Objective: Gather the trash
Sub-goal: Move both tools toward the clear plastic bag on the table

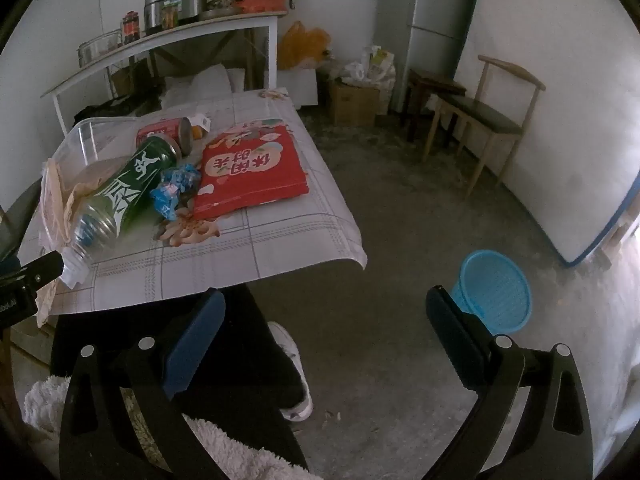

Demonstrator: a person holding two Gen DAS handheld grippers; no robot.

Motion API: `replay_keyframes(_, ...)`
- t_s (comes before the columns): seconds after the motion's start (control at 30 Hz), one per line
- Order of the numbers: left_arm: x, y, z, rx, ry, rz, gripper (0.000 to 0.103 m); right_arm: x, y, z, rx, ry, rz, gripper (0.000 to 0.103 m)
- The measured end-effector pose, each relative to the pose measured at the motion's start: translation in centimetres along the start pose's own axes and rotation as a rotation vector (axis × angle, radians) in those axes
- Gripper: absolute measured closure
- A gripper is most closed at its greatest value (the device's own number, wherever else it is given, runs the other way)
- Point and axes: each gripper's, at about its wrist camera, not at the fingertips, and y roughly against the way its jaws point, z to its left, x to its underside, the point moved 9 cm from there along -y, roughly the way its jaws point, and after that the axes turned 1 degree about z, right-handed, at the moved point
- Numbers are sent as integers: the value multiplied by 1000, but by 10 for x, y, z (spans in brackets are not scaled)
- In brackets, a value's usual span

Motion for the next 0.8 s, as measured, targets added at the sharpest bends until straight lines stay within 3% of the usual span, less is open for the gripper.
replay_keyframes(0.8,3,-3,-1,7,5,9,6,-1,-1,1,-2,0,1,7)
